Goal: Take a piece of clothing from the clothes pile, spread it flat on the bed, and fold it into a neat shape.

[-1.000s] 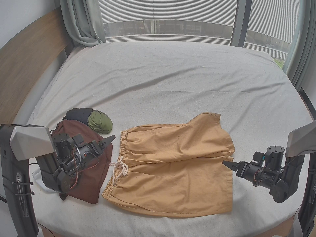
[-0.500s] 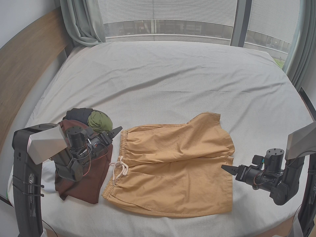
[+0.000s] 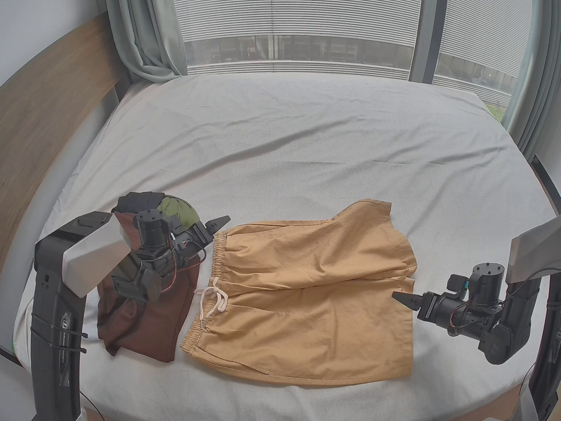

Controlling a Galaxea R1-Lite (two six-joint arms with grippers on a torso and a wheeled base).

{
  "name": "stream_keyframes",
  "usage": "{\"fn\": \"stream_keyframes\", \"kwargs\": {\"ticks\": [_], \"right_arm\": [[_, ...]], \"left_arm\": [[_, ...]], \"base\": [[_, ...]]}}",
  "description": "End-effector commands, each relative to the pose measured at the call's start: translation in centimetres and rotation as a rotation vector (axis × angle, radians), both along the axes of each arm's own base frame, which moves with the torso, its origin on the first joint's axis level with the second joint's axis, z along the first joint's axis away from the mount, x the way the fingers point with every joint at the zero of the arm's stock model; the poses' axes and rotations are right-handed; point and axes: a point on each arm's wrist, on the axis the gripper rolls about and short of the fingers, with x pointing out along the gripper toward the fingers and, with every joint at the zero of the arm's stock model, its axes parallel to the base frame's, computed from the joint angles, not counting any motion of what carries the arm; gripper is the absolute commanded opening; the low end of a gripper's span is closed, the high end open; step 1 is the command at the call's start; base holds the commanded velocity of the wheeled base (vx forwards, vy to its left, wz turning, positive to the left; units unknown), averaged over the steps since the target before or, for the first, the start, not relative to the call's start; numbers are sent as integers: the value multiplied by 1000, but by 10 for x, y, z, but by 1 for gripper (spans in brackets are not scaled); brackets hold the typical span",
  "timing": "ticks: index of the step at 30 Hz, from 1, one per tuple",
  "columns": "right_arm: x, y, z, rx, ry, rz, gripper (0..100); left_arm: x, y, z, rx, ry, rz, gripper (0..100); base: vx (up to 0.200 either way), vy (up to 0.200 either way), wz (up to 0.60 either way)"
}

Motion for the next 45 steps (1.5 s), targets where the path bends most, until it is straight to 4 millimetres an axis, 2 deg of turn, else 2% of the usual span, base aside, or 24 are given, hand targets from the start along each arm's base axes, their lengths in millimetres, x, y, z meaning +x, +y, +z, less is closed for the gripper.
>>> {"fn": "stream_keyframes", "kwargs": {"ticks": [1, 14, 24, 25, 34, 45], "right_arm": [[3, 0, -1, 1, -2, -2, 100], [4, -1, -1, 2, -7, -4, 100], [6, -1, -1, 3, -13, -5, 100], [6, -1, -1, 3, -13, -5, 100], [7, 0, -1, 4, -17, -2, 100], [8, 0, 0, 4, -21, -3, 100]], "left_arm": [[10, -3, -1, -1, -5, -1, 100], [27, -17, -18, 12, 32, -9, 100], [36, -24, -11, 18, 31, -12, 100], [36, -26, -12, 19, 34, -13, 0], [36, -29, -14, 38, 30, -10, 0], [43, -14, -7, 49, 1, 90, 0]], "base": [[0, 0, 0], [0, 0, 0], [0, 0, 0], [0, 0, 0], [0, 0, 0], [0, 0, 0]]}}
